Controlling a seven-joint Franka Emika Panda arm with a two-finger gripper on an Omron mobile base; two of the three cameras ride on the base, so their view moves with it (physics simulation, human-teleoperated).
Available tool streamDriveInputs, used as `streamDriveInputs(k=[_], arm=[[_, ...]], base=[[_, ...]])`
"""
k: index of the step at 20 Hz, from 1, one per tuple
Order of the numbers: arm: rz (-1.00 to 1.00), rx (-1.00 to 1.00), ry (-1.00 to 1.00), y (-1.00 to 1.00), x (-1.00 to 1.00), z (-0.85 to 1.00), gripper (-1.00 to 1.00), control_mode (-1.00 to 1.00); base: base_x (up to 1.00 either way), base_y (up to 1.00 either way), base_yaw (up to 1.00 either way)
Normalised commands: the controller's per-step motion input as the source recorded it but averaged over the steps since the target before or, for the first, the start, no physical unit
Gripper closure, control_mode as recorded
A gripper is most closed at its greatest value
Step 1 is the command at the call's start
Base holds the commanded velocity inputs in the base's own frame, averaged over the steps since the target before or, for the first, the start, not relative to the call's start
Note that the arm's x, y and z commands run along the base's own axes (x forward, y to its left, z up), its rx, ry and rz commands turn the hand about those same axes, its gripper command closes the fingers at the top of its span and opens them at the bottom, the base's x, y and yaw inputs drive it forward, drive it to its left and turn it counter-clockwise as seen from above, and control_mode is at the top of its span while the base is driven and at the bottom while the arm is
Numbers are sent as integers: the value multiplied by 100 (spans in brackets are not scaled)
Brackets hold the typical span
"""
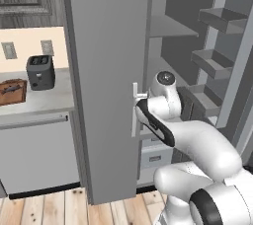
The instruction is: Retrieve a lemon from the fridge and place it on the cutting board with the fish.
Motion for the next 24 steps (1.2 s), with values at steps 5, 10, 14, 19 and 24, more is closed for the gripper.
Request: streamDriveInputs(k=[5, 10, 14, 19, 24], arm=[[0, 0, 0, 32, 30, 0, -100, -100], [0, 0, 0, 23, 43, -8, -100, -100], [0, 0, 0, 0, 51, -19, -100, -100], [0, 0, 0, -3, 40, -26, -100, -100], [0, 0, 0, 0, 42, -20, -100, -100]], base=[[0, 0, 0], [0, 0, 0], [0, 0, 0], [0, 0, 0], [0, 0, 0]])
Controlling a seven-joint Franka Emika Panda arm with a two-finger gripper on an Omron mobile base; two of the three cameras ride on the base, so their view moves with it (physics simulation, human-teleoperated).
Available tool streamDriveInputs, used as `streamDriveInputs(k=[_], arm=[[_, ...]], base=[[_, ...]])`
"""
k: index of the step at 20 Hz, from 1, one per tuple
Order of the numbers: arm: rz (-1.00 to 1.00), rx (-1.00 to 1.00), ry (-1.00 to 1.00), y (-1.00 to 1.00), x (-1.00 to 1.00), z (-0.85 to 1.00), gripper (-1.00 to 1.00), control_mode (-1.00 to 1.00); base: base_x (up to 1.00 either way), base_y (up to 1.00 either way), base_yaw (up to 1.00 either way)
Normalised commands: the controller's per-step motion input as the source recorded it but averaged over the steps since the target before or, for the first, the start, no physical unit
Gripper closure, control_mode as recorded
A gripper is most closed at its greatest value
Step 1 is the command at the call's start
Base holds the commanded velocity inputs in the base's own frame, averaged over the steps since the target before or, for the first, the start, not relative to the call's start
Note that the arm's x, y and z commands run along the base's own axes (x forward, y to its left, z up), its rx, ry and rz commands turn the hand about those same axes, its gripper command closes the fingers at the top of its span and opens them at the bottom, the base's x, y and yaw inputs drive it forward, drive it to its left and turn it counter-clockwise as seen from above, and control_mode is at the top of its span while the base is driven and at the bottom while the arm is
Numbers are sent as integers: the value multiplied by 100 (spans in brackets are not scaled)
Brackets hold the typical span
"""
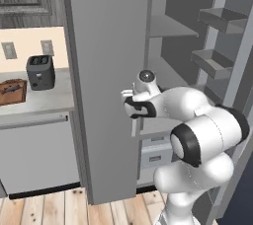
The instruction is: Retrieve a lemon from the fridge and place it on the cutting board with the fish.
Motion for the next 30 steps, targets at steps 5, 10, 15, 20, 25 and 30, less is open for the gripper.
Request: streamDriveInputs(k=[5, 10, 15, 20, 25, 30], arm=[[0, 0, 0, 0, 49, -15, -100, -100], [0, 0, 0, 0, 42, -17, -100, -100], [0, 0, 0, 0, 36, -16, -100, -100], [0, 0, -1, 0, 34, -15, -100, -100], [0, 0, -2, 0, 28, -8, -100, -100], [0, 0, 0, 7, 25, 0, 100, -100]], base=[[0, 0, 0], [0, 0, 0], [0, 0, 0], [0, 0, 0], [0, 0, 0], [0, 0, 0]])
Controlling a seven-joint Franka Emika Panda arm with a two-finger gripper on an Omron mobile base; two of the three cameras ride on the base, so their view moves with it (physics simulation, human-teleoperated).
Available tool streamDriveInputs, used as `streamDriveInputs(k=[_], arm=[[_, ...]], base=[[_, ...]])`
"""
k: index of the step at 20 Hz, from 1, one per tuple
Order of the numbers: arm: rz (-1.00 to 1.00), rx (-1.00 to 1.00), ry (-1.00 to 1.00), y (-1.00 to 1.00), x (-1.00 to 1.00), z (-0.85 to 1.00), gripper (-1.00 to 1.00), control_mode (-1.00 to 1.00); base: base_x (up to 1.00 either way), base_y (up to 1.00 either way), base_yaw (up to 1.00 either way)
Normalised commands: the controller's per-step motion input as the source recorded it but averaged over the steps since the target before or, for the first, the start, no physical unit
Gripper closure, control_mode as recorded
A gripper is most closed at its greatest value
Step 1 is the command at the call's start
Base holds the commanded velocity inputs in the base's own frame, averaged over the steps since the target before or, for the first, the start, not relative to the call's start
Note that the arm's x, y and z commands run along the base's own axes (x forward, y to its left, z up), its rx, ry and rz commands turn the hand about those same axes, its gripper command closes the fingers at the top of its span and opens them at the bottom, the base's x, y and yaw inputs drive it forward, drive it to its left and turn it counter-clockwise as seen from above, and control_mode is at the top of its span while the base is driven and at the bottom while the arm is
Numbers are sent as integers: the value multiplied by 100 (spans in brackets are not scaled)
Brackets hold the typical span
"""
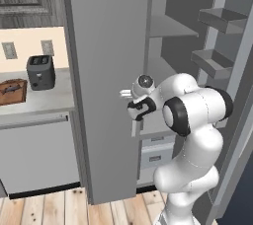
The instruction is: Retrieve a lemon from the fridge and place it on the cutting board with the fish.
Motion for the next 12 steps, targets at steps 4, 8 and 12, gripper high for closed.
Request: streamDriveInputs(k=[4, 8, 12], arm=[[0, 0, 0, 13, 11, 0, 100, -100], [0, 0, 0, 1, 0, 0, 100, -100], [-4, 0, 0, 0, -11, 0, 100, -100]], base=[[0, 0, 0], [0, 0, 0], [0, 0, 0]])
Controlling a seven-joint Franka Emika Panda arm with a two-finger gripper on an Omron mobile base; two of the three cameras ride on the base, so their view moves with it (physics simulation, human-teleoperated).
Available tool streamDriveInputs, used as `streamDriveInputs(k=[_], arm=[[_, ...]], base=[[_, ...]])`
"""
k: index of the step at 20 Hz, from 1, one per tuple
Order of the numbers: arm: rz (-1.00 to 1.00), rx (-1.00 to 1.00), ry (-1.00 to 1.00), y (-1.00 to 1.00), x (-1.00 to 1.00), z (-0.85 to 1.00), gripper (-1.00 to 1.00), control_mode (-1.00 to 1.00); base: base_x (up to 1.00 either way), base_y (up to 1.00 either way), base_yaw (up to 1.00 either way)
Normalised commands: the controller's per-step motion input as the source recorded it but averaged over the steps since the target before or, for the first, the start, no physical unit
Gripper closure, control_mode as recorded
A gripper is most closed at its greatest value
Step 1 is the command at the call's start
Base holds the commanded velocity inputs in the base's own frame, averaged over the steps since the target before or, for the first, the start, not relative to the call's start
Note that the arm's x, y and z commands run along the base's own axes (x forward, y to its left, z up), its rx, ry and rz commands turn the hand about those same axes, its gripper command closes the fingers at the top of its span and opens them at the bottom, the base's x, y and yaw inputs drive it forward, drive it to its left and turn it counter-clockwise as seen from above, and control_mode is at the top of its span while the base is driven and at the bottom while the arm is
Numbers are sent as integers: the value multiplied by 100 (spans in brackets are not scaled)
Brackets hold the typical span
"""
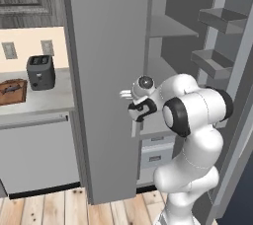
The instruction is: Retrieve a lemon from the fridge and place it on the cutting board with the fish.
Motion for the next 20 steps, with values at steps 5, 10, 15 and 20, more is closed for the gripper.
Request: streamDriveInputs(k=[5, 10, 15, 20], arm=[[-24, 1, 0, 0, -65, 1, 100, -100], [-30, -6, 0, 30, -87, 9, 100, -100], [-29, -7, 1, 66, -73, 2, 100, -100], [-24, -8, 7, 74, -72, 0, 100, -100]], base=[[0, 0, 0], [0, 0, 0], [0, 0, 0], [0, 0, 0]])
